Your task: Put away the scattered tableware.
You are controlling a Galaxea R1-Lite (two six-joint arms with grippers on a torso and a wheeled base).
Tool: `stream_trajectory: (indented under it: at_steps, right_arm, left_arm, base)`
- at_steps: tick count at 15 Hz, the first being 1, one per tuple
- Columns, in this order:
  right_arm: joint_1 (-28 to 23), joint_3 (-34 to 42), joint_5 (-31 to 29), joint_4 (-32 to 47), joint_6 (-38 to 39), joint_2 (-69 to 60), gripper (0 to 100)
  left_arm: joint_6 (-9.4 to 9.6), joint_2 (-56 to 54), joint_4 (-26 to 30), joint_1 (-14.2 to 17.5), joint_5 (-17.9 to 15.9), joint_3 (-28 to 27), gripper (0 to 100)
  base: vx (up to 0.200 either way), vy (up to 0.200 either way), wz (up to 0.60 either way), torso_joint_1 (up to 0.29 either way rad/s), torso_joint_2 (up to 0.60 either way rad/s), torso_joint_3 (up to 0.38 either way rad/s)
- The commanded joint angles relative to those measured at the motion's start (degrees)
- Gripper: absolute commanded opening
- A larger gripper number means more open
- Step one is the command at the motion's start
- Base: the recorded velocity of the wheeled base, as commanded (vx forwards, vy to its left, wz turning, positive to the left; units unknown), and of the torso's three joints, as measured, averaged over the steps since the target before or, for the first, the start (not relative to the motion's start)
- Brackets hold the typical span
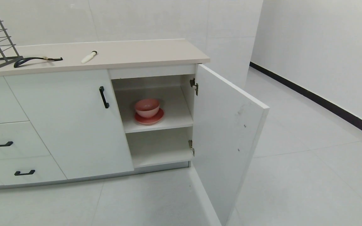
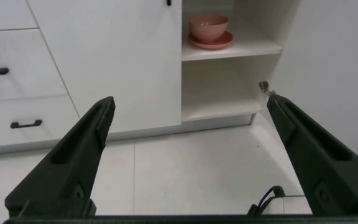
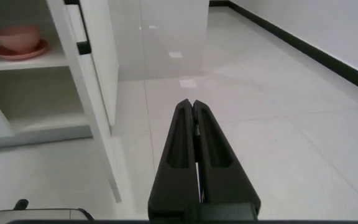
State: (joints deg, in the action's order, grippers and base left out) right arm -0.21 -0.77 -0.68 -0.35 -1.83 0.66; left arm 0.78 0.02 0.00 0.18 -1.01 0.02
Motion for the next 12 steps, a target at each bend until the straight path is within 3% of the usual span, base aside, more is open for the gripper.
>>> stream_trajectory:
  at_steps: [1, 3, 6, 12]
  right_arm:
    - [-2.1, -16.5, 1.8, -6.6, 1.7, 9.2, 0]
    - [-2.1, -26.7, 7.0, -8.6, -0.2, 22.7, 0]
    - [-1.5, -29.2, 16.2, -9.3, -2.1, 38.7, 0]
    - [2.2, -29.9, 16.8, -13.4, -2.3, 51.3, 0]
  left_arm:
    - [0.01, 0.1, 0.0, 0.0, 0.0, 0.0, 100]
    - [0.01, 0.1, 0.0, 0.0, 0.0, 0.0, 100]
    - [0.01, 0.1, 0.0, 0.0, 0.0, 0.0, 100]
    - [0.01, 0.1, 0.0, 0.0, 0.0, 0.0, 100]
  base:
    - [0.0, 0.0, 0.0, 0.0, 0.0, 0.0]
    - [0.0, 0.0, 0.0, 0.0, 0.0, 0.0]
    - [0.0, 0.0, 0.0, 0.0, 0.0, 0.0]
    - [0.0, 0.0, 0.0, 0.0, 0.0, 0.0]
